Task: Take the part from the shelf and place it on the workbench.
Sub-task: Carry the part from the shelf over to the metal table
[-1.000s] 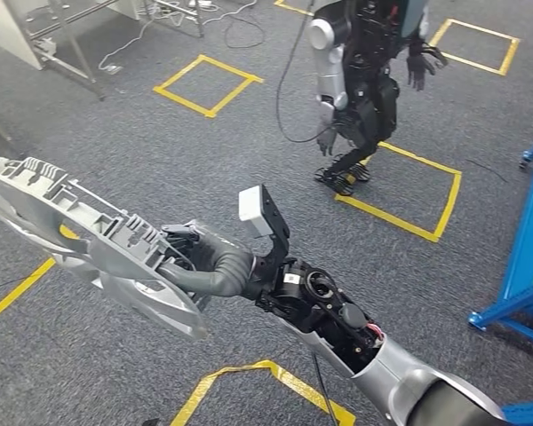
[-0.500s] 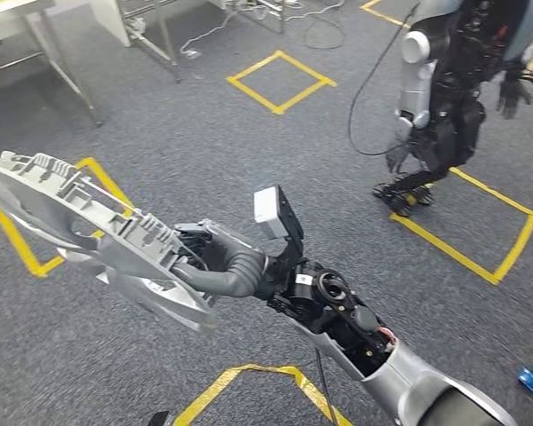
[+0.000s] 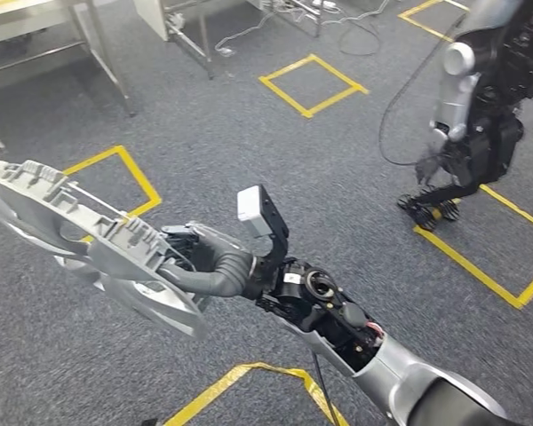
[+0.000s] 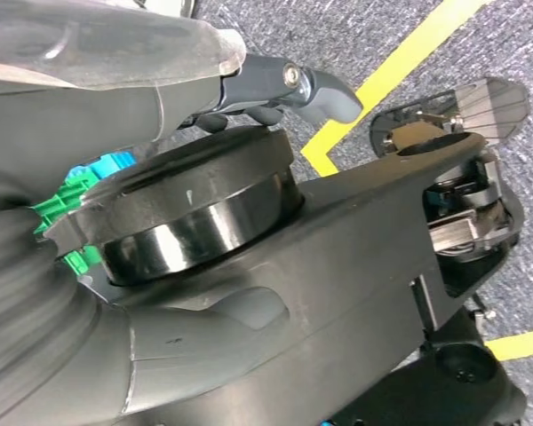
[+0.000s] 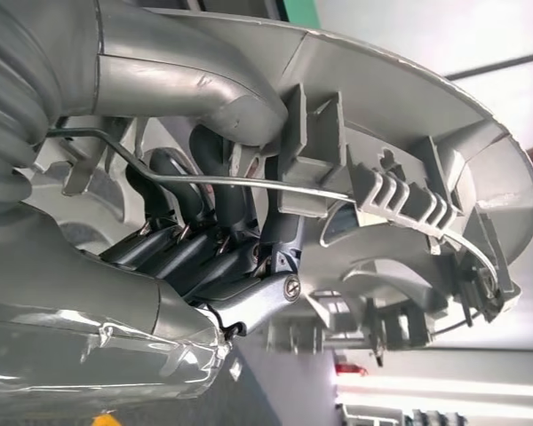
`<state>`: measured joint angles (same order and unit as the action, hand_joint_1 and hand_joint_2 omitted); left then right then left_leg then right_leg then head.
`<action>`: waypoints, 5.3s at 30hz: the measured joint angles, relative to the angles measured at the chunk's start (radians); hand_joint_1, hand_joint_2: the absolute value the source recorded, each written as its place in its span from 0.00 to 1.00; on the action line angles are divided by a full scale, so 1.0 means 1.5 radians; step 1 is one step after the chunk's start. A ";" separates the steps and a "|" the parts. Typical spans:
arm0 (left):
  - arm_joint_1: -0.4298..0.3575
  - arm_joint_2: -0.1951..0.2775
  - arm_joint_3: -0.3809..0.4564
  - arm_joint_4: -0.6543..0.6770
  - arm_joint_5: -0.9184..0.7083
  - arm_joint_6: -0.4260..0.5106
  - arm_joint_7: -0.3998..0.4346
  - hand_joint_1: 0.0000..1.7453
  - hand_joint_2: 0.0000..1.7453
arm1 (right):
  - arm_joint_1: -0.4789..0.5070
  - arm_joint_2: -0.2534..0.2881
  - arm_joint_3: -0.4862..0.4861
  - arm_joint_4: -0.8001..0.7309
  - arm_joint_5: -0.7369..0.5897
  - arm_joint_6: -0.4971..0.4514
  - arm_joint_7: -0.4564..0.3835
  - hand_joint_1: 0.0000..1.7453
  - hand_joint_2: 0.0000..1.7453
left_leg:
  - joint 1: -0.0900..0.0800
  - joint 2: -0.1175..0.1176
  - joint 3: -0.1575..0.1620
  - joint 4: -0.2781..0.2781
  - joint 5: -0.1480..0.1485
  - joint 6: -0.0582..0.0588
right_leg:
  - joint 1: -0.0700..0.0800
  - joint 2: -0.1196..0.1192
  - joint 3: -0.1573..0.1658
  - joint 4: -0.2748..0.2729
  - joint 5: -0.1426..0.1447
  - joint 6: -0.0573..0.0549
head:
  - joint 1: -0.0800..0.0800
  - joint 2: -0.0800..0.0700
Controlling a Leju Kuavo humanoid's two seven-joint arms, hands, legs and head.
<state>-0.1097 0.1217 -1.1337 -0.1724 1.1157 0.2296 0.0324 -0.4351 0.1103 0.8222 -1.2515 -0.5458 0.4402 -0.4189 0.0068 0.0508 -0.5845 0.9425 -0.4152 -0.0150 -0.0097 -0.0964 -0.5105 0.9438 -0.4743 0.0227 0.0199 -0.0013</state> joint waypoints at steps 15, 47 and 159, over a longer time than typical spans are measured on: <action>-0.002 -0.004 0.000 0.000 0.004 -0.018 0.001 0.00 1.00 | 0.011 -0.009 -0.001 -0.006 -0.030 -0.003 -0.004 0.94 1.00 | -0.008 -0.051 0.036 -0.004 -0.034 0.018 | 0.009 0.065 -0.020 0.012 0.006 -0.023 | 0.030 0.000; 0.017 -0.009 0.001 0.001 0.019 -0.009 0.006 0.00 1.00 | 0.009 -0.010 0.001 0.023 -0.027 0.028 -0.019 0.94 1.00 | -0.004 -0.063 0.151 -0.040 -0.090 0.012 | 0.020 0.073 -0.103 0.002 0.106 -0.025 | 0.024 0.000; 0.004 -0.001 0.002 0.004 0.017 -0.023 0.003 0.00 1.00 | 0.009 0.001 -0.005 0.031 -0.006 0.049 -0.028 0.94 1.00 | 0.018 -0.040 0.023 0.004 -0.023 0.013 | -0.011 0.071 -0.037 0.118 -0.027 0.008 | 0.006 0.000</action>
<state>-0.1039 0.1203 -1.1315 -0.1667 1.1415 0.1955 0.0366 -0.4210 0.1125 0.8152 -1.2051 -0.5546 0.5143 -0.4607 0.0343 -0.0099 -0.5494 0.9484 -0.4492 0.0050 -0.0260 0.0104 -0.5654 1.1208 -0.5155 0.0350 0.0293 -0.0013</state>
